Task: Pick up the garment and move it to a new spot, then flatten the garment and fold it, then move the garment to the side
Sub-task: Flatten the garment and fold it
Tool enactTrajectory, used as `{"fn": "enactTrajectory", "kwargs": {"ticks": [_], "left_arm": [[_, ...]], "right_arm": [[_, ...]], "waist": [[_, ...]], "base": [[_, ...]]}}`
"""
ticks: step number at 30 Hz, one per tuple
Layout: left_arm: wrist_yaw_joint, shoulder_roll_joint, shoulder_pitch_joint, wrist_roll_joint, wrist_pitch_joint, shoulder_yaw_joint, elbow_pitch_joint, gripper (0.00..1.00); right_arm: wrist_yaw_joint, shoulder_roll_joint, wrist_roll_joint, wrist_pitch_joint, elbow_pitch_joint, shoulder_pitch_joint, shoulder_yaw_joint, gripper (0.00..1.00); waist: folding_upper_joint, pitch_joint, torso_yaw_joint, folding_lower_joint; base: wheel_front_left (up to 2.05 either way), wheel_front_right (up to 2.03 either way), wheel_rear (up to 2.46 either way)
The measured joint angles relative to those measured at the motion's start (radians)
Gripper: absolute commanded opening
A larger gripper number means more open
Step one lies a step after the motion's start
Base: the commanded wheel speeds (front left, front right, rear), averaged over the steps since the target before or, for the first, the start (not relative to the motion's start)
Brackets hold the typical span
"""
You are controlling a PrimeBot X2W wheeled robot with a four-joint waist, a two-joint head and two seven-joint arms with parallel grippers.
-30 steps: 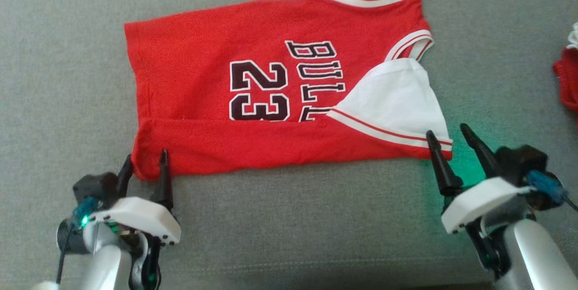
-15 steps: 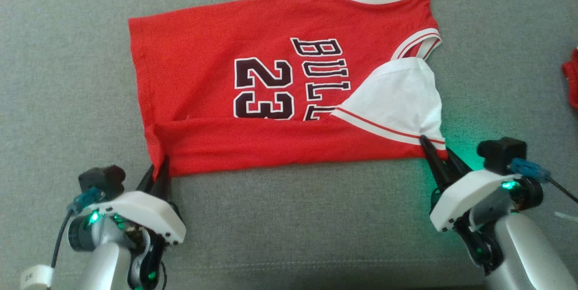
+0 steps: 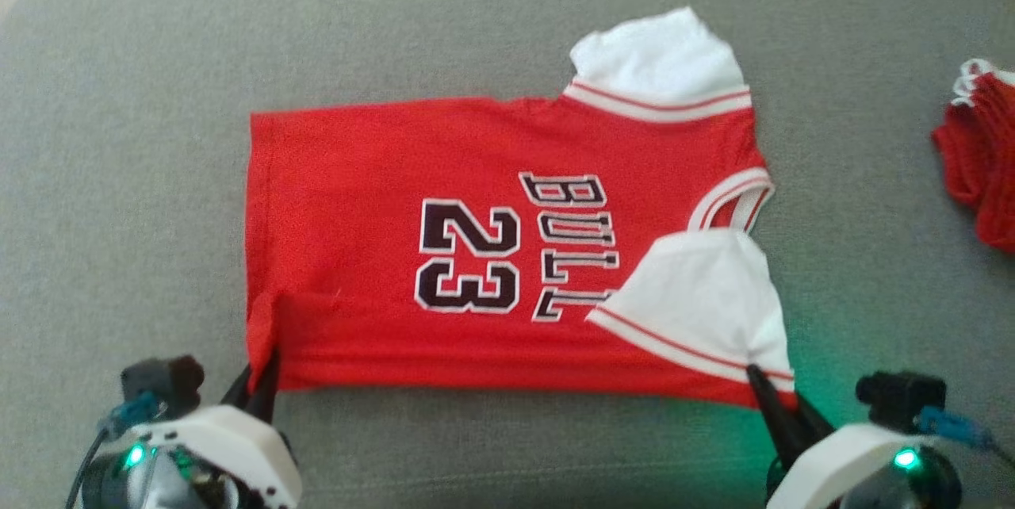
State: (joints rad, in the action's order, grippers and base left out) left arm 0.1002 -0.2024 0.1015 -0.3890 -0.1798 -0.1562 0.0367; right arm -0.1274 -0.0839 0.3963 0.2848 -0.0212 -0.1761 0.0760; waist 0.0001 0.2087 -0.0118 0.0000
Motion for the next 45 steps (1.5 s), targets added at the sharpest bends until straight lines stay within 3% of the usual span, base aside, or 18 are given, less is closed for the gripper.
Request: {"fn": "enactTrajectory", "kwargs": {"ticks": [2, 3, 4, 5, 6, 7, 8, 16, 24, 39, 45], "left_arm": [[0.011, -0.008, 0.024, 0.000, -0.020, 0.004, -0.019, 0.00], [0.016, -0.011, 0.033, 0.000, -0.030, 0.004, -0.026, 0.00], [0.016, -0.013, 0.043, 0.000, -0.039, 0.004, -0.032, 0.00], [0.018, -0.013, 0.050, 0.000, -0.039, 0.003, -0.034, 0.00], [0.023, -0.012, 0.056, -0.001, -0.040, 0.003, -0.034, 0.05], [0.026, -0.012, 0.059, -0.001, -0.040, 0.003, -0.034, 0.36], [0.032, -0.012, 0.060, -0.001, -0.038, 0.003, -0.034, 1.00], [0.096, 0.010, 0.055, 0.107, 0.161, 0.000, -0.093, 1.00], [0.112, 0.019, 0.009, 0.161, 0.272, -0.022, -0.135, 1.00], [0.118, 0.017, -0.035, 0.168, 0.263, -0.034, -0.108, 1.00], [0.055, 0.011, -0.237, 0.133, 0.193, -0.046, -0.005, 1.00]], "right_arm": [[0.000, 0.014, 0.000, 0.002, 0.013, -0.027, 0.000, 0.00], [0.000, 0.017, 0.000, 0.008, 0.013, -0.034, 0.000, 0.36], [0.000, 0.018, 0.000, 0.011, 0.014, -0.039, 0.000, 0.36], [0.000, 0.019, 0.000, 0.010, 0.014, -0.040, 0.000, 1.00], [0.000, 0.020, -0.001, 0.006, 0.013, -0.040, -0.002, 1.00], [0.000, 0.020, -0.007, -0.006, 0.014, -0.039, -0.006, 1.00], [0.000, 0.019, -0.019, -0.025, 0.016, -0.038, -0.009, 1.00], [0.000, -0.008, -0.126, -0.196, 0.111, 0.047, -0.010, 1.00], [0.000, -0.030, -0.155, -0.210, 0.200, 0.094, 0.013, 1.00], [0.000, -0.026, -0.160, -0.196, 0.224, 0.108, -0.010, 1.00], [0.000, -0.024, -0.157, -0.195, 0.229, 0.137, -0.009, 1.00]], "waist": [[0.0000, -0.012, -0.010, 0.0000], [0.0000, -0.018, -0.014, 0.0000], [0.0000, -0.023, -0.019, 0.0000], [0.0000, -0.027, -0.023, 0.0000], [0.0000, -0.031, -0.026, 0.0000], [0.0000, -0.034, -0.027, 0.0000], [0.0000, -0.037, -0.028, 0.0000], [0.0000, -0.055, -0.021, 0.0000], [0.0000, -0.075, -0.018, 0.0000], [0.0000, -0.056, -0.017, 0.0000], [0.0000, -0.004, -0.019, 0.0000]], "base": [[0.00, 0.00, 0.00], [0.00, 0.00, 0.00], [0.00, 0.00, 0.00], [0.00, 0.00, 0.00], [0.00, 0.00, 0.00], [0.00, 0.00, 0.00], [0.00, 0.00, 0.00], [0.00, 0.00, 0.00], [0.00, 0.00, 0.00], [0.00, 0.00, 0.00], [0.00, 0.00, 0.00]]}}
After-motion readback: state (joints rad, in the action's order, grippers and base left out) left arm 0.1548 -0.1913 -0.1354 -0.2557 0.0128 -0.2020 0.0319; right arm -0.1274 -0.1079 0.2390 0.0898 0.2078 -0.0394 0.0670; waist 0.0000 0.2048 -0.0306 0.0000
